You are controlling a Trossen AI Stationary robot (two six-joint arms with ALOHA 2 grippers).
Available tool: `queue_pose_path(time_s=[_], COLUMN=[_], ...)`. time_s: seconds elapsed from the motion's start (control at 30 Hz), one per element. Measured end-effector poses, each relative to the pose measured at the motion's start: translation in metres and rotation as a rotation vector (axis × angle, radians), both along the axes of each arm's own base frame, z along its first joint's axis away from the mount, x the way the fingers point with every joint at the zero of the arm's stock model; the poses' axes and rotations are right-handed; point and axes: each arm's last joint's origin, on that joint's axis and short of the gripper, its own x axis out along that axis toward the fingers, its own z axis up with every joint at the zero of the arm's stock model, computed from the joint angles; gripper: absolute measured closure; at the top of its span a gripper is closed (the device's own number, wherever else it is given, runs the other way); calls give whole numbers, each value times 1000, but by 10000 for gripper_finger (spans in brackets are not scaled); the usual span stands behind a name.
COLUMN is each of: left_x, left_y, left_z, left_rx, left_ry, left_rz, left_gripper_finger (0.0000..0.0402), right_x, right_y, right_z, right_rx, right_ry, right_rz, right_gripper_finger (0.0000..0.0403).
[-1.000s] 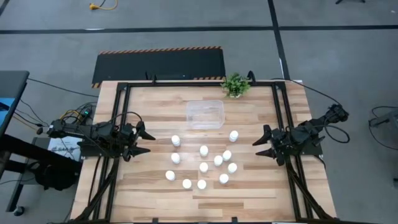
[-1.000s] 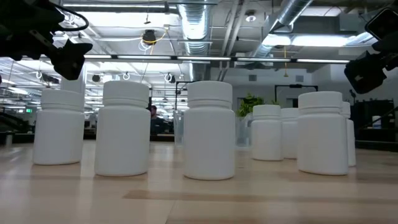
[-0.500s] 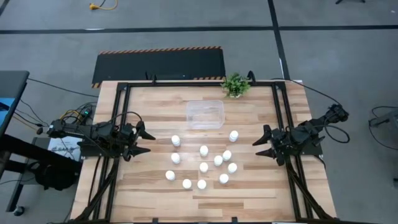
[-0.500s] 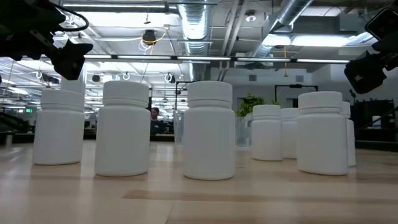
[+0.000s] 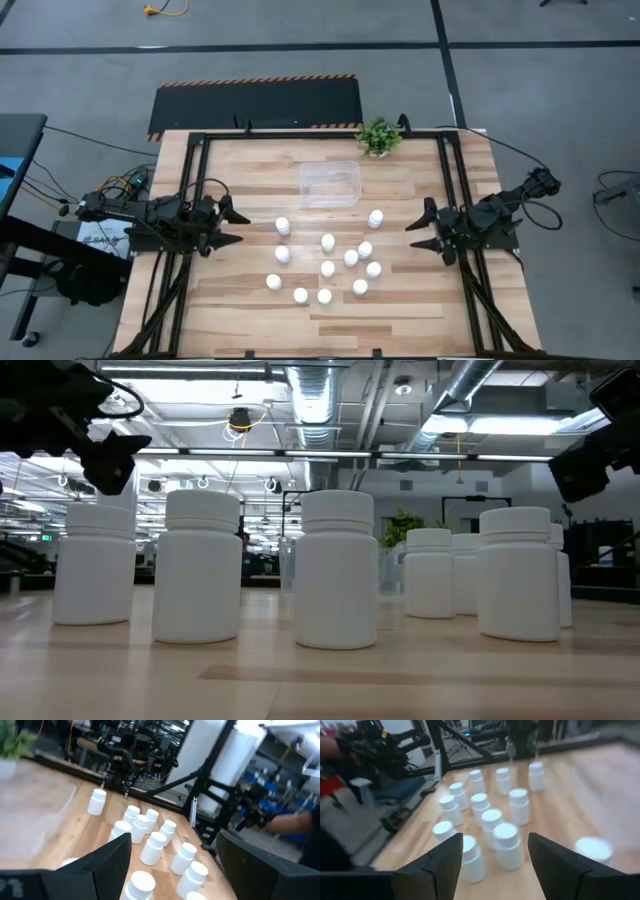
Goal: Pick and place pill bottles into a basket
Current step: Put the white medicine bottle into the transparent bin
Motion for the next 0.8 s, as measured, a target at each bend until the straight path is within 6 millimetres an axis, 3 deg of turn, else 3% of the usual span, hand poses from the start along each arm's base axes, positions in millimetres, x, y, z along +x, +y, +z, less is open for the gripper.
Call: queue_pose_path(time_s=[0.23, 0.37, 0.5, 0.8], left_x=[0, 0, 0, 0], left_y=[2, 2, 3, 3], left_z=[0, 0, 1, 1], left_rx=[-200, -242, -291, -534], left_ry=[24, 31, 25, 51], left_rz=[53, 52, 75, 81], left_gripper_finger=[123, 123, 123, 123], right_x=[0, 0, 0, 3], right_y=[0, 0, 0, -5], right_z=[1, 1, 1, 7], right_rx=[57, 193, 438, 580], right_ry=[3, 31, 84, 7], right_rz=[-17, -49, -103, -257], right_gripper_finger=[184, 184, 184, 184])
